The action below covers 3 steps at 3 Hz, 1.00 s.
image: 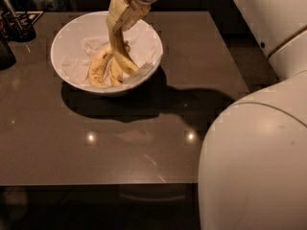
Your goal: Pick banana from white bowl
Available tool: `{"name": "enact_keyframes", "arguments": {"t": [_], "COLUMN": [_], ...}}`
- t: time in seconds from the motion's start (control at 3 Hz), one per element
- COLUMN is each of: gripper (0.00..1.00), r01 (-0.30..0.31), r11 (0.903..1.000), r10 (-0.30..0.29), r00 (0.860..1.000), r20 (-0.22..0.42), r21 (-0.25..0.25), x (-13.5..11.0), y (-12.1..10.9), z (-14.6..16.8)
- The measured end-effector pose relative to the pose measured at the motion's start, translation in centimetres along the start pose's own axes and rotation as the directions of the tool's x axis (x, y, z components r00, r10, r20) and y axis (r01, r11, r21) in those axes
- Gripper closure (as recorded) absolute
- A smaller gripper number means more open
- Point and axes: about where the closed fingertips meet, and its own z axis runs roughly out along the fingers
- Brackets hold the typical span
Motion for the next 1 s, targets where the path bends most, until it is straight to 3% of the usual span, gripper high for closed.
{"name": "enact_keyframes", "arguments": {"t": [0.67,1.0], "gripper": [1.00,1.00], "r01": [-0.022,-0.035], "r11": [0.9997,0.9987], "r10": [0.022,0.033], "r00": [0.999,0.998], "r20": [-0.023,-0.050], "r21": [-0.009,-0.038], "x": [-0.2,0.5], "y": [3.4,4.5], "z": [-1.1,-1.2]}}
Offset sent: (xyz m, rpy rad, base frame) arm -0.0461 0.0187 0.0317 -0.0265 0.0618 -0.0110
